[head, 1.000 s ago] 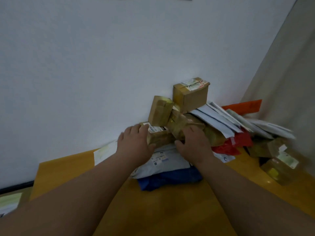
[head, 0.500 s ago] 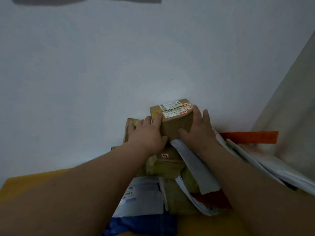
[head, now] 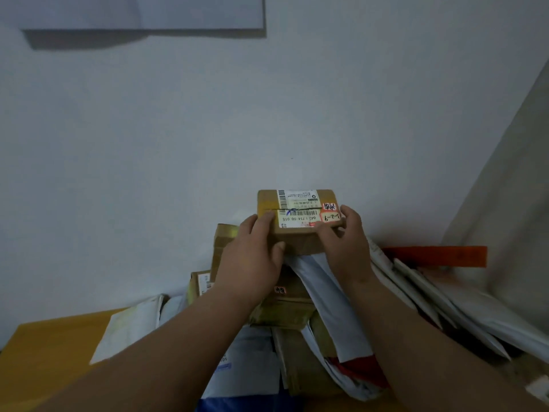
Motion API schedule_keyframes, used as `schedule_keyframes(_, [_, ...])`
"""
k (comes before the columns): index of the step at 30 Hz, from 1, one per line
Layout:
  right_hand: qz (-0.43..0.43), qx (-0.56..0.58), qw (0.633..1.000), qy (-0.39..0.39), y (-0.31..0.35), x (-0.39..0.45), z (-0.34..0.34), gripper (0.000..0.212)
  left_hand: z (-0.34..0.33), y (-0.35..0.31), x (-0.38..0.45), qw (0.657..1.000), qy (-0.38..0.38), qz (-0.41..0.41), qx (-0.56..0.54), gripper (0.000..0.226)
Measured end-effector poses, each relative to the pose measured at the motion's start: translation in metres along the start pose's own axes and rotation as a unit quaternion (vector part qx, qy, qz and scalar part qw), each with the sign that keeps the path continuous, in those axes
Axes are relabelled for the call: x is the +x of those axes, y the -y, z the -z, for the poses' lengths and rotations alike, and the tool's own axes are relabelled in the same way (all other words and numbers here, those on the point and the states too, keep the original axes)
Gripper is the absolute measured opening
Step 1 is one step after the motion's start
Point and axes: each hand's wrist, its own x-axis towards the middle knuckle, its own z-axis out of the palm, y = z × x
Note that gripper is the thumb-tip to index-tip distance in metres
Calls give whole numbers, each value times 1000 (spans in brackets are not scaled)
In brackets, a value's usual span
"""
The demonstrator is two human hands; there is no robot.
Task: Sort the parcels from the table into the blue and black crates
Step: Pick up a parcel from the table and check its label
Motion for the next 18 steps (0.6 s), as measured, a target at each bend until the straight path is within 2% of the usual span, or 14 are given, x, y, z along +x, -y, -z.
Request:
schedule_keyframes(4, [3,-12,1000,-14,11,-37,-4,38,16,9,-27,997,-46,8,-56,50])
schedule_keyframes(8, [6,-32,999,-14,34,-81,-11,48,39,25,-59,990,-75,39,-111,42])
schedule_keyframes(11, [16,-19,1000,-7,54,-118,-22,38,65,38,-88,983,-103,44,-144,42])
schedule_keyframes(18, [63,14,998,24,104,-200,-63,34,137,73,-150,971,-144,45,-185,53])
